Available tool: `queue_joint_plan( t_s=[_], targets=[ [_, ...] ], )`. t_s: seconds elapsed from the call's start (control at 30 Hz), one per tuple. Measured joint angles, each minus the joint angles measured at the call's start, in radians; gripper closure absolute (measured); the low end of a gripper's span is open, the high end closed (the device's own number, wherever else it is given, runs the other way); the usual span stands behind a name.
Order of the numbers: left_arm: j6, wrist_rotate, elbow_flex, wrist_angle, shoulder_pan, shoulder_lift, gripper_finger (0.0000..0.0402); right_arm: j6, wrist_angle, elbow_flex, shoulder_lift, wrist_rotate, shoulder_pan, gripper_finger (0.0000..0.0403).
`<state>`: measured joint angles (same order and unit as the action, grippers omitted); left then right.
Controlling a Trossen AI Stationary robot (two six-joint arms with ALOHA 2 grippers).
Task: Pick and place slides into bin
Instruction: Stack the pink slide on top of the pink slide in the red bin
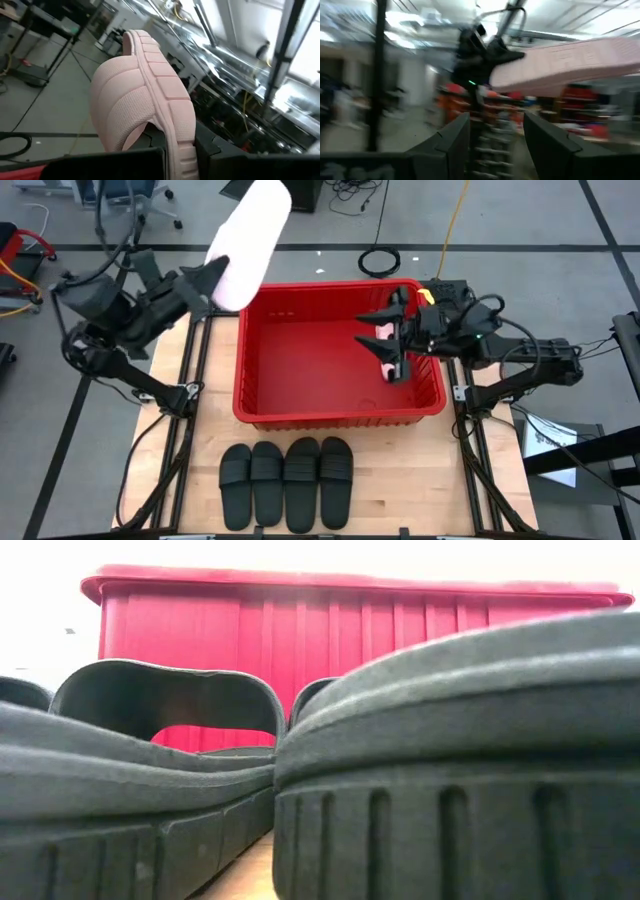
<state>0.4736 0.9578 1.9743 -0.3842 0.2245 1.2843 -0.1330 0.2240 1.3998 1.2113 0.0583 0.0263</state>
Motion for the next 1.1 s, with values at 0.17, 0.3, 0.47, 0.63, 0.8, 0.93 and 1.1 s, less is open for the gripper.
queue_joint_plan(
  t_s=[0.17, 0.3, 0.47, 0.63, 0.8, 0.93, 1.1],
  targets=[
    [0.01, -0.012, 0.0, 0.033, -0.066, 0.038, 0.0362, -0.2, -0.13, 0.064, 0.024, 0.228, 0.057, 0.0225],
    [0.09, -0.043, 0.0, 0.019, -0.119, 0.069, 0.0359, -0.315, -0.236, 0.143, 0.067, 0.384, 0.096, 0.0224],
    [0.194, -0.128, 0.0, 0.02, -0.179, 0.113, 0.036, -0.523, -0.347, 0.285, 0.157, 0.638, 0.162, 0.0224],
    [0.269, -0.235, 0.0, 0.025, -0.237, 0.165, 0.038, -0.882, -0.295, 0.403, 0.287, 0.995, 0.231, 0.0224],
    [0.315, -0.267, 0.0, 0.034, -0.273, 0.194, 0.0379, -1.28, -0.094, 0.425, 0.396, 1.21, 0.25, 0.0224],
    [0.349, -0.285, 0.0, 0.041, -0.294, 0.212, 0.0372, -1.36, 0.018, 0.425, 0.452, 1.198, 0.26, 0.0224],
    [0.393, -0.341, 0.0, 0.046, -0.297, 0.232, 0.037, -1.474, 0.115, 0.425, 0.505, 1.168, 0.24, 0.0224]
  ],
)
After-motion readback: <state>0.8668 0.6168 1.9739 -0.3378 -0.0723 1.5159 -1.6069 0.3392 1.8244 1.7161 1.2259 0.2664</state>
